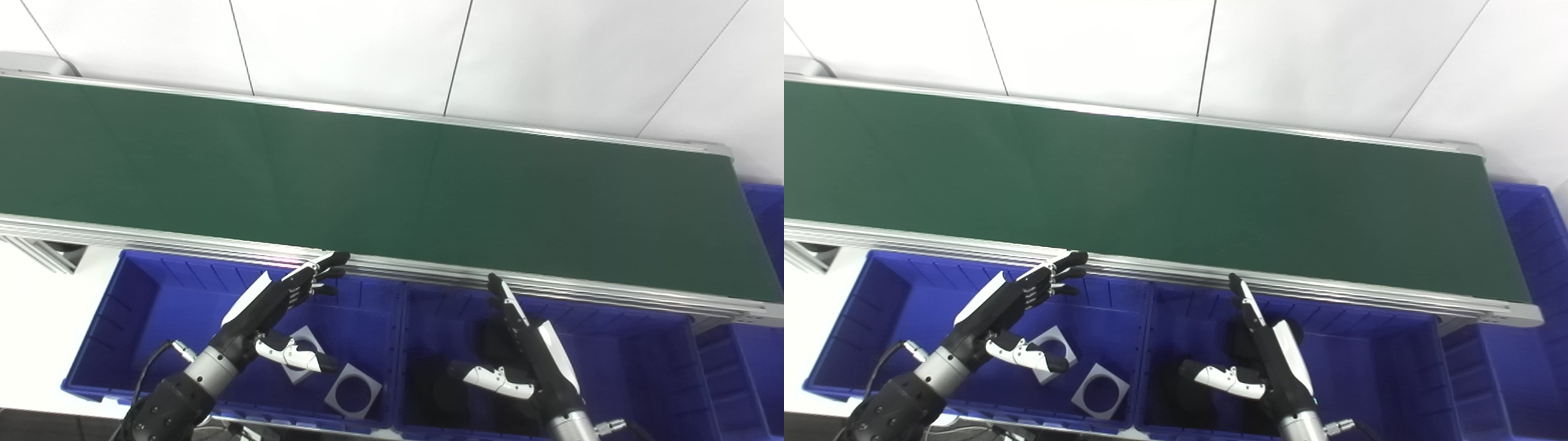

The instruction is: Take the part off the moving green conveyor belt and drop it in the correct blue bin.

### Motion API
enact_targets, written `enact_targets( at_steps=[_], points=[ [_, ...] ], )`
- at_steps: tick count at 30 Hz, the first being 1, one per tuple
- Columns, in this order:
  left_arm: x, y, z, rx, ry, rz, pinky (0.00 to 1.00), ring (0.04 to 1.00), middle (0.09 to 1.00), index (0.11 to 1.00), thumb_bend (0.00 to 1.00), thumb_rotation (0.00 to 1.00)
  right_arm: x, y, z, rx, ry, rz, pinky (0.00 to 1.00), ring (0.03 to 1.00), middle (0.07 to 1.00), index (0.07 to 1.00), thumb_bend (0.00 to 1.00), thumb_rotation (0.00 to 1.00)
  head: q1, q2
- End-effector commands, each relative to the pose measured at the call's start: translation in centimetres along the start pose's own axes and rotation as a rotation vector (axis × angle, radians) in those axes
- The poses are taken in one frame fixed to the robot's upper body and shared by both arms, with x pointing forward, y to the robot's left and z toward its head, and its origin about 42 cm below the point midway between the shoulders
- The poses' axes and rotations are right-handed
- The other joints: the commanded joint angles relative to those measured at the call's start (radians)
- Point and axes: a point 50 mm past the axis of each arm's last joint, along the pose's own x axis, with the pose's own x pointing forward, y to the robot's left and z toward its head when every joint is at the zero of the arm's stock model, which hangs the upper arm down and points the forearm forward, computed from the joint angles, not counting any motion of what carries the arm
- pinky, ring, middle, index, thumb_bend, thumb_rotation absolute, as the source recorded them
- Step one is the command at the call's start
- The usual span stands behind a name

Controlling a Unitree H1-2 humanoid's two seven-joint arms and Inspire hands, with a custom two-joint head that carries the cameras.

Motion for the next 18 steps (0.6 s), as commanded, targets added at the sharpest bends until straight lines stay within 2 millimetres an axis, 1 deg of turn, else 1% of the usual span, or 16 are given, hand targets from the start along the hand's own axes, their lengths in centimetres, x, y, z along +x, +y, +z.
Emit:
enact_targets(
  at_steps=[1,3,5,11,14,18],
  points=[
    [0.30,0.49,0.89,0.027,-0.051,0.012,0.81,0.901,0.933,0.909,0.98,0.28,0.08,-0.21,0.67,0.023,-0.081,-0.022,0.91,0.963,0.977,1.000,0.89,0.49,0.005,-0.005],
    [0.31,0.44,0.83,0.025,-0.048,0.012,0.81,0.902,0.936,0.911,0.99,0.29,0.11,-0.18,0.50,0.032,-0.088,-0.031,0.91,0.958,0.969,1.000,0.90,0.48,0.008,-0.010],
    [0.34,0.39,0.79,0.026,-0.046,0.014,0.81,0.904,0.938,0.910,0.99,0.28,0.15,-0.16,0.35,0.034,-0.096,-0.037,0.90,0.948,0.962,1.000,0.90,0.49,0.011,-0.014],
    [0.45,0.24,0.72,0.028,-0.048,0.020,0.81,0.909,0.943,0.913,0.98,0.29,0.07,-0.14,0.15,0.067,-0.109,-0.045,0.93,0.962,0.964,1.000,0.90,0.45,0.021,-0.021],
    [0.48,0.18,0.68,0.032,-0.046,0.025,0.81,0.909,0.944,0.916,0.99,0.31,0.03,-0.11,0.16,0.062,-0.114,-0.050,0.92,0.962,0.968,1.000,0.89,0.44,0.022,-0.022],
    [0.51,0.13,0.50,0.025,-0.039,0.026,0.82,0.918,0.951,0.917,0.98,0.29,0.00,0.00,0.09,0.075,-0.126,-0.054,0.92,0.961,0.969,1.000,0.90,0.43,0.023,-0.027]
  ],
)
